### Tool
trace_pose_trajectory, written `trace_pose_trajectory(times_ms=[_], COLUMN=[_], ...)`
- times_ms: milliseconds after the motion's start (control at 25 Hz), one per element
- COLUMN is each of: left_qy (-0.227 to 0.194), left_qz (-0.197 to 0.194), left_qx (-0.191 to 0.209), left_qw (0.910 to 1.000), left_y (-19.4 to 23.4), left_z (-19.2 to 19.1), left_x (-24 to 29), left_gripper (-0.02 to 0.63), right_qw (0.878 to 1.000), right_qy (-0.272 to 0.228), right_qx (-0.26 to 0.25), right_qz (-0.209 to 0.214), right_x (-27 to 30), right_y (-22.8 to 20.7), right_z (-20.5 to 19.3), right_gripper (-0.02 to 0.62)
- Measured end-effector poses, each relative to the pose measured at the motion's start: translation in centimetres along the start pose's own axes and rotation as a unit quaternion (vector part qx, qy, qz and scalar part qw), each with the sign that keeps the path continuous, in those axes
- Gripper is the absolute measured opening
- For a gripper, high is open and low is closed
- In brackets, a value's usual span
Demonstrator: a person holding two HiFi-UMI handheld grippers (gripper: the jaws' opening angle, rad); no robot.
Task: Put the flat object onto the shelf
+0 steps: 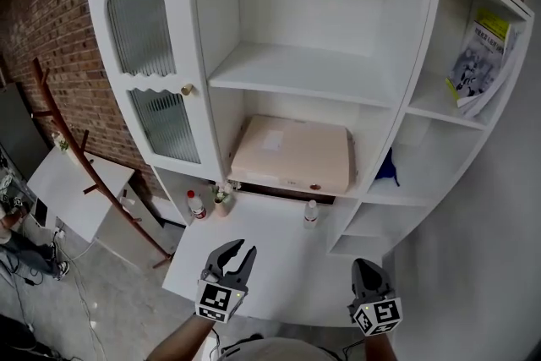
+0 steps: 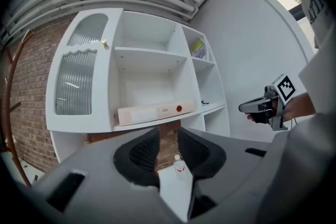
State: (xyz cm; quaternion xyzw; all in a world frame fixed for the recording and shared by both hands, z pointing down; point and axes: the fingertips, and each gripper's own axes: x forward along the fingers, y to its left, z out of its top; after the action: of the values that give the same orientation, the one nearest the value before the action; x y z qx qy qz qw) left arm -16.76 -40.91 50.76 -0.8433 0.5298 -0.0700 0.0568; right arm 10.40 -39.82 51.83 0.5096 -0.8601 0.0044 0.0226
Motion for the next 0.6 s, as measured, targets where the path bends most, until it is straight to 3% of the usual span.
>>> trace_pose_trajectory(times_ms=[400,600], left_qy=[-0.011,-0.014], left_qz=[0.051,0.054], left_qx=[-0.047,-0.053], left_qw=[0.9976,0.9970], left_y=[0.8,0.6], left_z=[-1.6,-2.5], left_x=[-2.7,-3.1], left_gripper=[0.055,0.026], right_qw=[0.999,1.000], right_qy=[0.018,0.011], right_qx=[-0.006,0.016], right_qz=[0.026,0.003], right_x=[-0.1,-0.3], right_y=[1.3,0.3], right_z=[-1.3,-1.4], right_gripper=[0.029,0.029])
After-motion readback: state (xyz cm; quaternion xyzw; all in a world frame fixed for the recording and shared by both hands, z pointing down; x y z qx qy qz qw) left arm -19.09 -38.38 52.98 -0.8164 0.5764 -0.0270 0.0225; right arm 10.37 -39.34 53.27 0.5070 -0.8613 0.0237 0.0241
